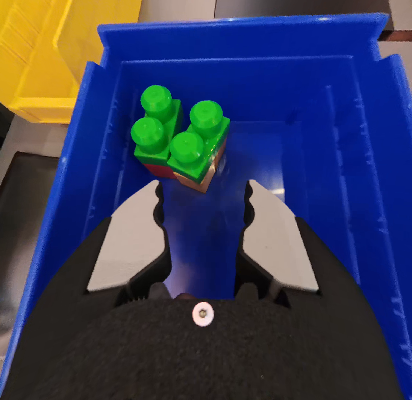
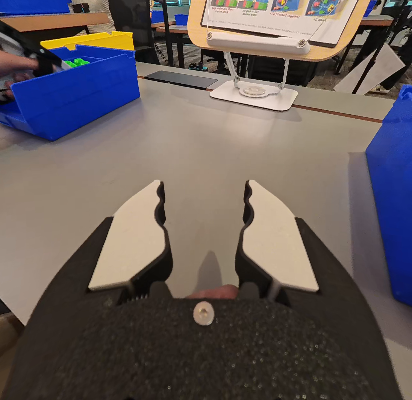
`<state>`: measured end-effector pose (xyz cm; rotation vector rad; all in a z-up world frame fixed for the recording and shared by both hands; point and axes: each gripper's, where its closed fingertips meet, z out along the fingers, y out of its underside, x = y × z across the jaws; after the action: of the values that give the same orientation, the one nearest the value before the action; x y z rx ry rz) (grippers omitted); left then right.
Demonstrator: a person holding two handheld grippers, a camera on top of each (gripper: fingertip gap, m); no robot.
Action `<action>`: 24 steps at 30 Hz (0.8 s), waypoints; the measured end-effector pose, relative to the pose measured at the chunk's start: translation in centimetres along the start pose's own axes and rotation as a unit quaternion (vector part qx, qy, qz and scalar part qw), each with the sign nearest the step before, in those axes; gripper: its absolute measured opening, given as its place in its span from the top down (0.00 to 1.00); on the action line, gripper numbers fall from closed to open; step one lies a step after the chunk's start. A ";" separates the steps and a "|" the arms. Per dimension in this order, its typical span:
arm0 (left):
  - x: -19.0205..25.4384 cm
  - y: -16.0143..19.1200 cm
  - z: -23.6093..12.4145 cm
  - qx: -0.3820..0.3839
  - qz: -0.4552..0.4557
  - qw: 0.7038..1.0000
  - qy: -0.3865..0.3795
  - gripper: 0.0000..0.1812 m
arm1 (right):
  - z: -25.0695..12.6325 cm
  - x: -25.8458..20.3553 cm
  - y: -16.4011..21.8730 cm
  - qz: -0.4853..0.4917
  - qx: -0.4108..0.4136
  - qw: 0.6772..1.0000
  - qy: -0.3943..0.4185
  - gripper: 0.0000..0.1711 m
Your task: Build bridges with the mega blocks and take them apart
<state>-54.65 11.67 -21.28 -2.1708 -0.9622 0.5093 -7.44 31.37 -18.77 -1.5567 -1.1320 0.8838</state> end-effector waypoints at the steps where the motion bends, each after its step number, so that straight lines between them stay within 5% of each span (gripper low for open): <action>1: 0.0 -0.1 0.5 -0.008 -0.002 1.000 0.002 0.61 | 0.0 0.0 0.0 0.000 0.000 1.000 0.000 0.60; 16: 3.8 -0.1 3.3 -0.035 0.039 0.997 0.065 0.64 | 0.0 0.3 0.3 0.004 -0.008 1.000 -0.008 0.62; 24: 2.6 -0.7 -3.5 0.047 0.052 0.997 0.037 0.63 | -0.1 -0.1 0.1 0.001 -0.007 1.000 -0.016 0.63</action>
<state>-51.20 12.42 -18.59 -2.1478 -0.7733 0.5095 -7.37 31.24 -18.84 -1.5599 -1.1609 0.9066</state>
